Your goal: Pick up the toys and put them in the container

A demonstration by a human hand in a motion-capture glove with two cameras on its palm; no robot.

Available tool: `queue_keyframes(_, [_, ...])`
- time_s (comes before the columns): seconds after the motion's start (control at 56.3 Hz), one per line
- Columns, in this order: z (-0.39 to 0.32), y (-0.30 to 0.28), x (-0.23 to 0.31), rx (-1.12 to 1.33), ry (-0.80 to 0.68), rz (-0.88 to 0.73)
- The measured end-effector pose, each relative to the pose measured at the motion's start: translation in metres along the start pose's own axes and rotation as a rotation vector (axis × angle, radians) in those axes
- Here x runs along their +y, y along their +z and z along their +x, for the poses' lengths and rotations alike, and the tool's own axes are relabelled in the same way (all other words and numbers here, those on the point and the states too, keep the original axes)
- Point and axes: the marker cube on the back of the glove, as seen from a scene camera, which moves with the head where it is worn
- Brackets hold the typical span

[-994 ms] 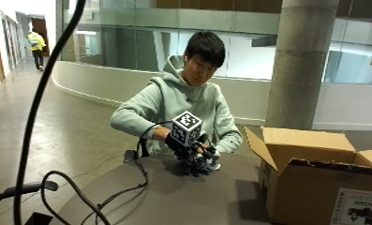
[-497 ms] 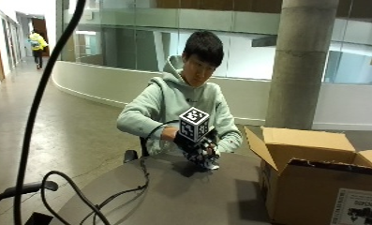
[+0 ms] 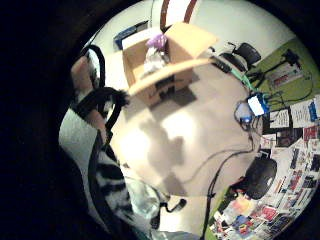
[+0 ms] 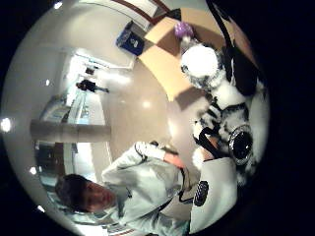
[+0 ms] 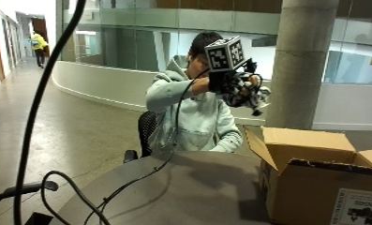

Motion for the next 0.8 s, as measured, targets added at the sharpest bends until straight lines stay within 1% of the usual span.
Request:
queue_keyframes(0.16, [-0.008, 0.001, -0.072, -0.050, 0.016, 0.175])
queue_keyframes(0.231, [-0.006, 0.014, -0.093, 0.002, 0.049, 0.158])
queue_keyframes(0.302, [-0.001, 0.021, -0.101, 0.034, 0.069, 0.119])
queue_keyframes(0.444, [0.010, 0.012, -0.092, -0.028, 0.058, 0.179])
queue_keyframes(0.532, [0.022, 0.000, -0.082, -0.035, 0.070, 0.190])
queue_keyframes(0.71, [0.050, -0.030, -0.051, -0.016, 0.086, 0.207])
queue_keyframes(0.799, [0.061, -0.039, -0.025, -0.003, 0.086, 0.203])
